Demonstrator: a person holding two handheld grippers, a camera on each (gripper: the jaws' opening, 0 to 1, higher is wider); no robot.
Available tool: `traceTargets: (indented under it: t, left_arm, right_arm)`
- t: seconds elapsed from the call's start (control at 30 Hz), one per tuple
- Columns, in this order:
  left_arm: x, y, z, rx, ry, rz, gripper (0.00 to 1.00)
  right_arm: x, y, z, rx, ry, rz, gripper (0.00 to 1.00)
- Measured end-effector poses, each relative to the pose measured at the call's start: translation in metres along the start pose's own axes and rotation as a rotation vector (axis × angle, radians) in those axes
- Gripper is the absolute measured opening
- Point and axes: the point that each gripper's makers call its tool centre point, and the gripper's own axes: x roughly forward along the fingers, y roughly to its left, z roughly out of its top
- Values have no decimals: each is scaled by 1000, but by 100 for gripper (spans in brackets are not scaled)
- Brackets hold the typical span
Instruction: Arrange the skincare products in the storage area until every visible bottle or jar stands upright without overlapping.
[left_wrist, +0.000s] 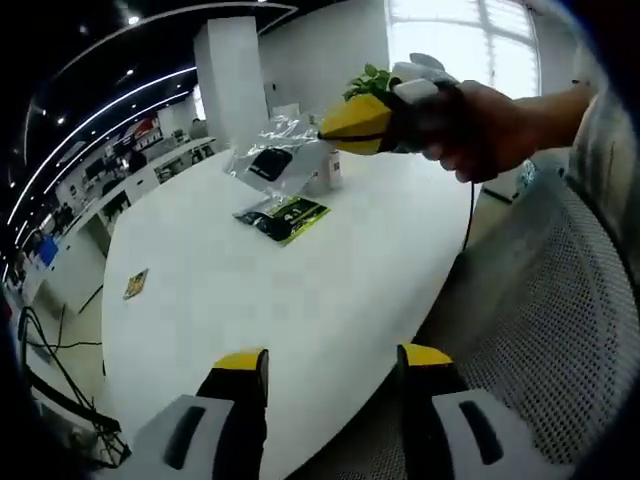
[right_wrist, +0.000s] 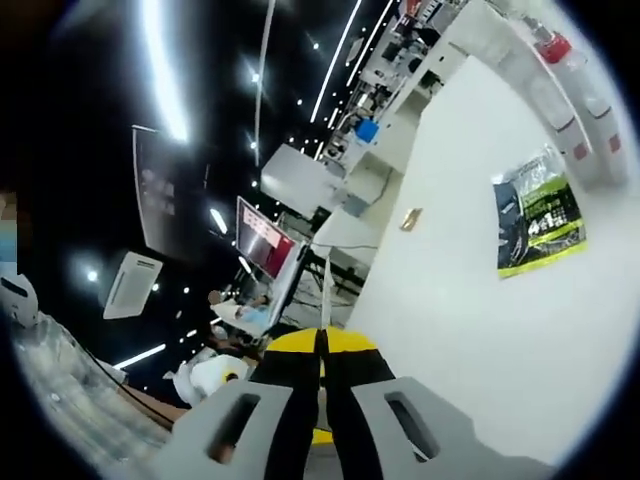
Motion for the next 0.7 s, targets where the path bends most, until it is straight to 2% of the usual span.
traceTargets:
  t: [0.1,0.3,0.43,0.53,0.7]
  left_arm:
    - [1,1,-3,-31,9,-7,51]
    - [1,0,-8,-15,33,-4,49]
    - [1,2,-9,-24,23,4,49]
    - [2,4,-12,-35,41,8,49]
    - [0,6,-13,-33,39,17,44]
  right_arm:
    - [4,-7,6,11,-6,-26,0]
    - [17,-20,15,29,-2,-70,0]
    - [27,-28,22,29,0,-101,0]
    - [36,-33,28,29,2,-121,0]
    - [51,-42,38,28,1,-151,0]
